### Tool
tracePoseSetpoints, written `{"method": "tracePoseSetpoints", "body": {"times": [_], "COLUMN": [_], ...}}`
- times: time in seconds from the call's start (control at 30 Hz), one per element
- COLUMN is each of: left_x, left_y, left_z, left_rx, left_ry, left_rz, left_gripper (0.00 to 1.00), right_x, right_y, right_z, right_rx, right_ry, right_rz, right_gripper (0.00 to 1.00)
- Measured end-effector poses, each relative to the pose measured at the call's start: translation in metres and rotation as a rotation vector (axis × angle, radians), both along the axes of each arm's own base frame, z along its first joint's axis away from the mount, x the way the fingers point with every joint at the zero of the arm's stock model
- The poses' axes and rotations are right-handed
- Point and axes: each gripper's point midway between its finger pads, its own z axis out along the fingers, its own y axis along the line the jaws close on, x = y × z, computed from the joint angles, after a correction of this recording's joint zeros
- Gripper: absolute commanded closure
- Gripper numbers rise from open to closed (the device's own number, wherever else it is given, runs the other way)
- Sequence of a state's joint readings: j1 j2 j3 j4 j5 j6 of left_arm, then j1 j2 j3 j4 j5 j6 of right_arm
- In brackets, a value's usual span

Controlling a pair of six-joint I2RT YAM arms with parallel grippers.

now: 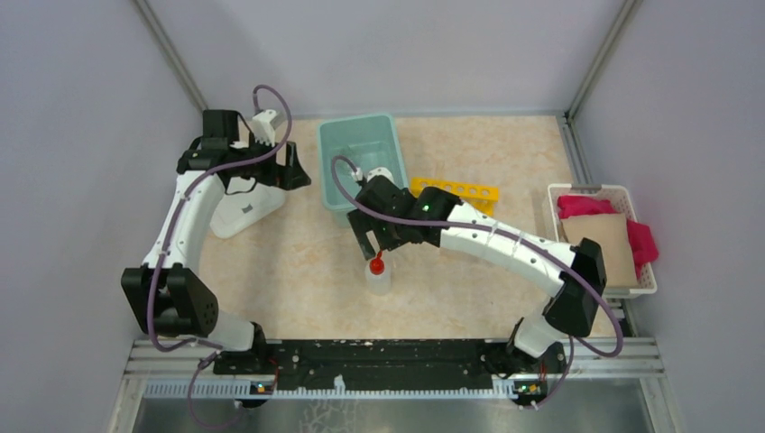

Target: Organize the chemistry lab equipment

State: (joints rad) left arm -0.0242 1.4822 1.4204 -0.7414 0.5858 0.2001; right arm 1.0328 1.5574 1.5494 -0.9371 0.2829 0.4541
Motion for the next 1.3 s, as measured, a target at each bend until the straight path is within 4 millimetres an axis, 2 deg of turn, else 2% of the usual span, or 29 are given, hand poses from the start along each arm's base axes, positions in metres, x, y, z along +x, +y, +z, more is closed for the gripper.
{"method": "tracePoseSetpoints", "body": {"times": [0.1, 0.17, 0.33, 0.43, 0.63, 0.73, 0.83, 0.97, 1.03, 1.13, 1.2, 1.3], "left_x": [-0.006, -0.009, -0.009, -0.009, -0.009, -0.01, -0.01, -0.011, -0.011, -0.013, -0.015, -0.013], "left_y": [0.0, 0.0, 0.0, 0.0, 0.0, 0.0, 0.001, 0.002, 0.002, 0.003, 0.004, 0.005], "left_z": [-0.001, -0.002, -0.003, -0.003, -0.003, -0.003, -0.003, -0.004, -0.005, -0.006, -0.003, 0.007], "left_rx": [0.0, 0.0, -0.001, 0.0, 0.0, 0.001, 0.002, 0.009, 0.013, 0.02, 0.027, 0.042], "left_ry": [0.001, 0.003, 0.004, 0.004, 0.004, 0.006, 0.01, 0.012, 0.017, 0.023, 0.023, 0.004], "left_rz": [-0.002, -0.003, -0.004, -0.004, -0.003, -0.003, -0.002, 0.002, 0.003, 0.0, -0.005, -0.014], "left_gripper": [0.01, 0.01, 0.01, 0.01, 0.01, 0.01, 0.01, 0.01, 0.01, 0.01, 0.01, 0.01], "right_x": [-0.013, -0.017, -0.023, -0.029, -0.036, -0.036, -0.037, -0.037, -0.035, -0.034, -0.031, -0.022], "right_y": [-0.001, 0.001, 0.01, 0.018, 0.028, 0.028, 0.028, 0.028, 0.027, 0.024, 0.024, 0.037], "right_z": [-0.023, -0.03, -0.03, -0.031, -0.051, -0.062, -0.069, -0.078, -0.08, -0.073, -0.056, -0.003], "right_rx": [-0.021, -0.015, 0.018, 0.039, 0.019, -0.006, -0.02, -0.041, -0.052, -0.071, -0.068, 0.004], "right_ry": [0.054, 0.075, 0.095, 0.105, 0.143, 0.159, 0.168, 0.18, 0.177, 0.167, 0.151, 0.092], "right_rz": [0.021, 0.029, 0.057, 0.076, 0.091, 0.087, 0.087, 0.078, 0.074, 0.064, 0.065, 0.078], "right_gripper": [0.09, 0.11, 0.22, 0.23, 0.26, 0.32, 0.41, 0.72, 0.84, 0.94, 0.96, 0.97]}}
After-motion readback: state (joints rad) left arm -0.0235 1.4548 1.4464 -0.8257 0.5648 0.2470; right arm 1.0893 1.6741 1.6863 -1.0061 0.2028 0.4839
